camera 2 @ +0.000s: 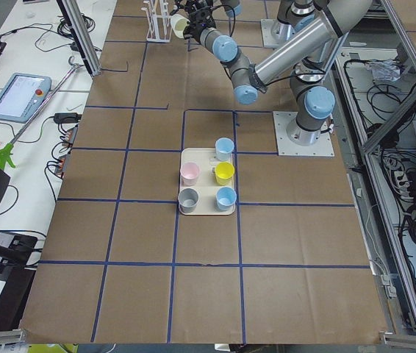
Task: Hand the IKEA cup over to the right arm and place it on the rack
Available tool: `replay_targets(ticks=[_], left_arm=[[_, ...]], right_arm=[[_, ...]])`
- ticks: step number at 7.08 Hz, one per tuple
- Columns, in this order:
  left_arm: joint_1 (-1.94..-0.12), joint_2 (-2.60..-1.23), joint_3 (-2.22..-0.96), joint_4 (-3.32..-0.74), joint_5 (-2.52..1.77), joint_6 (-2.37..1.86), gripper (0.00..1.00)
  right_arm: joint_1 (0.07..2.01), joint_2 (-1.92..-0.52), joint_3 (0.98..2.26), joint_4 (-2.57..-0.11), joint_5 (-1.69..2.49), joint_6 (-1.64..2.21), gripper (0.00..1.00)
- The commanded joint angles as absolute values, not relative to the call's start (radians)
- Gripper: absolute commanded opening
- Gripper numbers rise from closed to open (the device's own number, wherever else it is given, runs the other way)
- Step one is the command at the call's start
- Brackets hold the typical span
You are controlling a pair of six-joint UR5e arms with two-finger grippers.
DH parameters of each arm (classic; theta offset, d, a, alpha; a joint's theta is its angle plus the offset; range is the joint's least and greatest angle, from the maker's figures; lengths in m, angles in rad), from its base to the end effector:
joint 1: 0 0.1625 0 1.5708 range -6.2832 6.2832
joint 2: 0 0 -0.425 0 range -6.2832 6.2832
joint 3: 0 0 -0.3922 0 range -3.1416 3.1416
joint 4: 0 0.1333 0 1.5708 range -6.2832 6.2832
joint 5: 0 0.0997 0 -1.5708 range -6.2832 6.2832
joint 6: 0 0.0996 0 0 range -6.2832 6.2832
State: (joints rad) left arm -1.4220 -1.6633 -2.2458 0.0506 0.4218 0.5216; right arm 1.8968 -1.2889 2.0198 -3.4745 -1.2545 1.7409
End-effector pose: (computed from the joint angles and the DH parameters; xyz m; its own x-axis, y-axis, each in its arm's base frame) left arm -0.1598 -0.4464 0.3617 -0.4880 0.8609 0.1441 0.1681 0.2547 -0.9523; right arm 0.3273 -0.4553 0.3641 0.0145 0.4594 -0.8881 0.8179 0.5055 0.2749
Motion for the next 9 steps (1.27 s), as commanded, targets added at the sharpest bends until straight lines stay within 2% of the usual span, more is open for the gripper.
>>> replay_targets(ticks=[1, 2, 5, 6, 7, 9], left_arm=[[-1.422, -1.661, -2.246, 0.051, 0.422, 0.522, 0.06], [-1.422, -1.661, -2.246, 0.051, 0.422, 0.52, 0.07], [-1.422, -1.66, -2.246, 0.051, 0.423, 0.511, 0.08], [-1.422, -1.667, -2.244, 0.052, 0.422, 0.511, 0.2], [-1.422, -1.664, -2.241, 0.052, 0.423, 0.511, 0.51], [-1.422, -1.681, -2.215, 0.052, 0.42, 0.449, 0.89]], right_arm=[[1.898, -1.29, 2.019, -3.476, -1.252, 1.74, 0.78], [1.898, -1.292, 2.019, -3.474, -1.252, 1.736, 0.68], [1.896, -1.293, 2.019, -3.476, -1.252, 1.73, 0.51], [1.896, -1.293, 2.019, -3.476, -1.252, 1.729, 0.48], [1.896, -1.293, 2.019, -3.476, -1.252, 1.729, 0.47], [1.896, -1.295, 2.019, -3.474, -1.252, 1.729, 0.43]])
